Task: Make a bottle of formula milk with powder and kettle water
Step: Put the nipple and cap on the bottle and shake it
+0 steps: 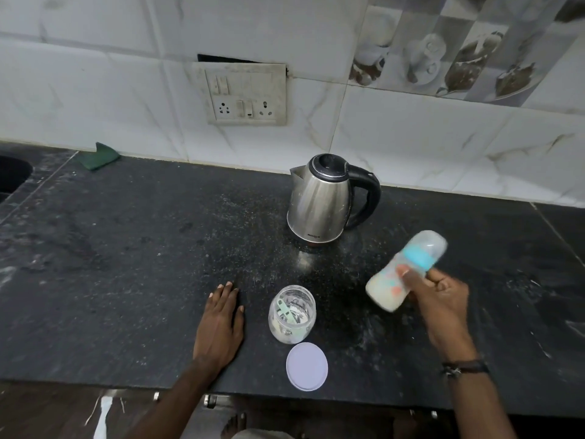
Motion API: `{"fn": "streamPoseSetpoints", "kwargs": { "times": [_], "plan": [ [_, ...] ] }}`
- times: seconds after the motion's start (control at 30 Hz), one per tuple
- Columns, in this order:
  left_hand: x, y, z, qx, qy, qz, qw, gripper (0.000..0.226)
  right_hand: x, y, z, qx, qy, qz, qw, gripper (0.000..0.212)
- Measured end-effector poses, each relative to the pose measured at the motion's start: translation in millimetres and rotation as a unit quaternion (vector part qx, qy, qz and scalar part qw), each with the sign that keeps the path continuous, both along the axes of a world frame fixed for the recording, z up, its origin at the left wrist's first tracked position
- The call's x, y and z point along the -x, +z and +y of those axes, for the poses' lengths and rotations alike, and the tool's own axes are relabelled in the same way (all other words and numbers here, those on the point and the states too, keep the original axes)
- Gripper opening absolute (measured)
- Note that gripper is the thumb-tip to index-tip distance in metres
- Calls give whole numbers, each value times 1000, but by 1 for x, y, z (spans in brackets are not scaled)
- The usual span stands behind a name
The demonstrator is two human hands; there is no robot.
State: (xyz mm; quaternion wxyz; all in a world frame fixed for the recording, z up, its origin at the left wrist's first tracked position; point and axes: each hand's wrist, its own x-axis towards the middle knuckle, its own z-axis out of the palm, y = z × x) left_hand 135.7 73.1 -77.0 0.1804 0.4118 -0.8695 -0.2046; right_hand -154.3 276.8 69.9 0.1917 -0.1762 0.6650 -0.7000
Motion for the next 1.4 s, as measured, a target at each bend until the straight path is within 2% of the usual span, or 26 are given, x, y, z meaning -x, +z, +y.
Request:
{"fn": "streamPoseSetpoints", "kwargs": {
  "times": [0.07,0.17,0.3,0.4,0.53,0.63,0.67,0.77,0.9,1.0,1.03,1.1,1.13,1.23,1.33,1.4],
  "plan": [
    [2,0,1,-3,5,-4,1000,54,1,1,-2,30,-47,-25,998,29],
    [1,1,1,-2,5,4,1000,55,-5,-1,-1,-33,73,-8,997,36],
    [2,1,1,-2,7,-2,1000,55,-5,-1,0,57,-44,-49,996,40],
    [1,-1,0,0,6,-2,1000,56,-12,1,-2,-7,61,-29,998,28],
    [1,-3,-1,-1,3,-11,1000,54,-8,0,0,57,-43,-48,996,22],
    [0,-4,0,0,6,-7,1000,55,-12,-1,0,-10,54,-17,998,24],
    [0,-3,-1,2,5,-6,1000,55,-12,-4,1,-7,55,-8,998,24],
    [1,-2,0,-3,5,-10,1000,56,-9,-4,1,56,-41,-26,997,22],
    [0,-2,0,1,3,-5,1000,56,-10,-5,2,-25,74,-4,997,25],
    [0,-2,0,-2,4,-12,1000,55,-6,-3,4,25,-17,-23,999,16],
    [0,-2,1,-3,6,-13,1000,55,-6,-1,3,17,-7,-31,999,17],
    [0,-2,1,-1,4,-11,1000,54,-10,-2,2,-22,80,-15,996,24],
    [-1,-2,0,0,2,-9,1000,54,-10,-4,2,-18,82,-11,996,24],
    [0,-1,0,-2,3,-11,1000,55,-10,-1,2,41,4,-28,999,17],
    [0,0,1,-2,3,-8,1000,55,-11,-1,0,-5,84,-19,996,24],
    [0,1,1,0,2,-6,1000,55,-9,-4,1,22,56,-16,998,22]
  ]
}}
